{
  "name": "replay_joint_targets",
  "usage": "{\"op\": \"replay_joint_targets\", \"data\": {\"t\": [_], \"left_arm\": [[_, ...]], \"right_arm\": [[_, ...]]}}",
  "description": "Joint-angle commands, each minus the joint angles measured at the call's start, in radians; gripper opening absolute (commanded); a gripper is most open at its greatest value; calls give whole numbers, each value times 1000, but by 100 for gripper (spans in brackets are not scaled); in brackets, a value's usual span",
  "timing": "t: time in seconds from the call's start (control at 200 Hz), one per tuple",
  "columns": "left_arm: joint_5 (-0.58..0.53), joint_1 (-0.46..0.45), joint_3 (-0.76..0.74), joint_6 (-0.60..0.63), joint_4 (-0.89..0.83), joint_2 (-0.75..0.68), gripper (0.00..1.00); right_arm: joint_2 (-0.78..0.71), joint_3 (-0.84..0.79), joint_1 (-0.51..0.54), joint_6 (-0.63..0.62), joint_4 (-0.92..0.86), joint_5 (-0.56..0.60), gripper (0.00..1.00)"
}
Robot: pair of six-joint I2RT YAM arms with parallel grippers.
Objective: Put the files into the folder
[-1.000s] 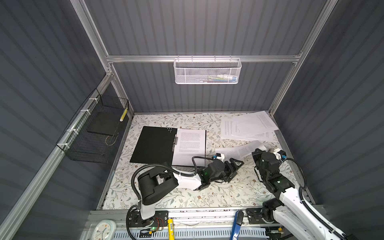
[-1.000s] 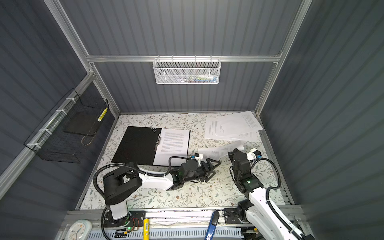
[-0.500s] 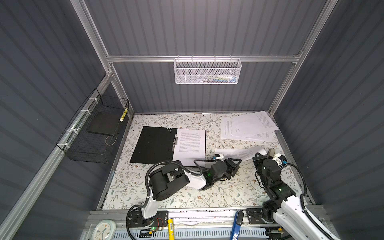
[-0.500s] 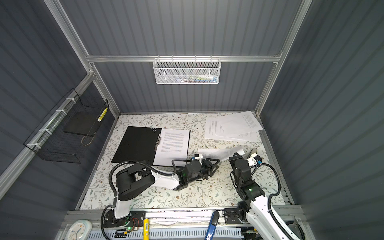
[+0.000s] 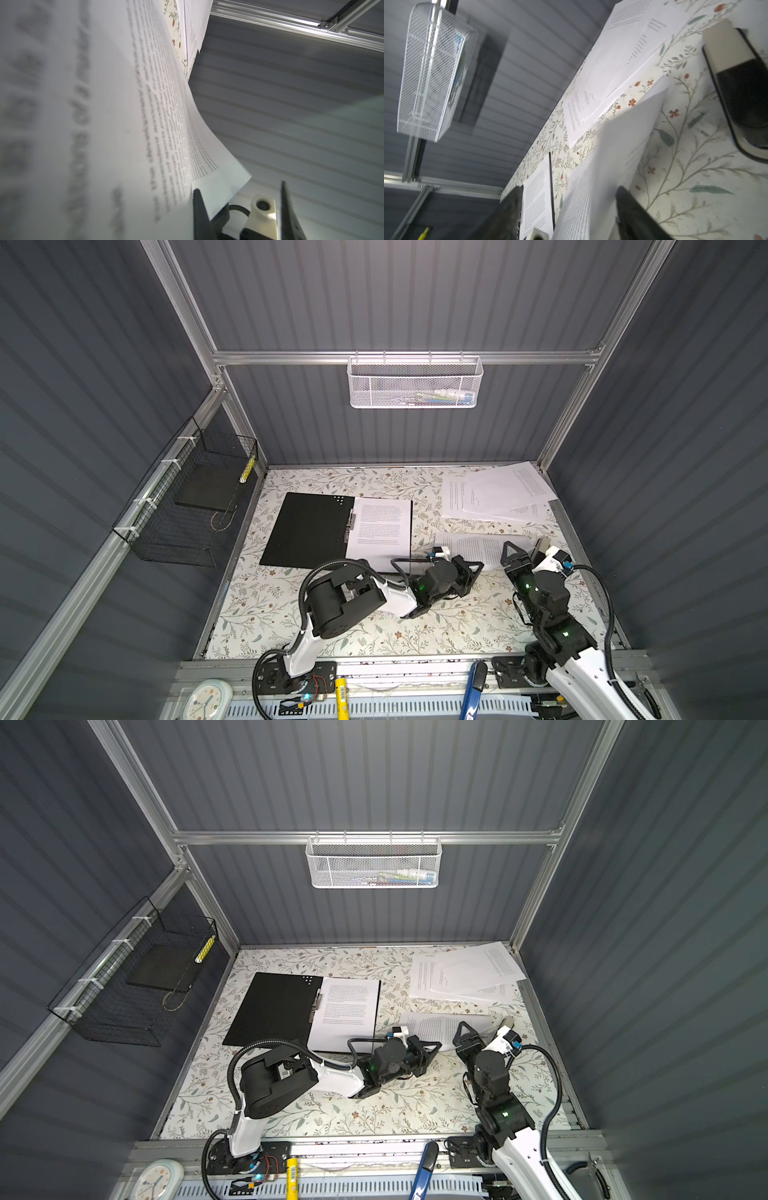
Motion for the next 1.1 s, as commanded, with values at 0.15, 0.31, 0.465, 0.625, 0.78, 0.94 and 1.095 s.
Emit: {"op": "replay_joint_targets", "data": {"t": [0.15,0.31,0.465,0.625,0.78,0.94,1.095], "left_arm": [[144,136,16,249,-113,-41,0],[394,272,20,558,-340,-168,0],[662,364,141,939,-730,-289,0],[903,427,315,1433,-1250,-346,0],[802,432,436,1826,-1590,-401,0],[873,439,474,2131,-1766,-380,0],[930,517,505,2154,-1842,-288,0]], "right_arm": [[13,300,1,-323,-281,-177,99],[119,497,1,-442,-376,-242,99],[247,507,-35,-554,-250,-407,99],[374,441,-164,-593,2,-702,99],[545,402,-277,-509,317,-995,99],[685,452,-306,-497,374,-1050,99],[842,477,-315,-480,376,-1096,99]]}}
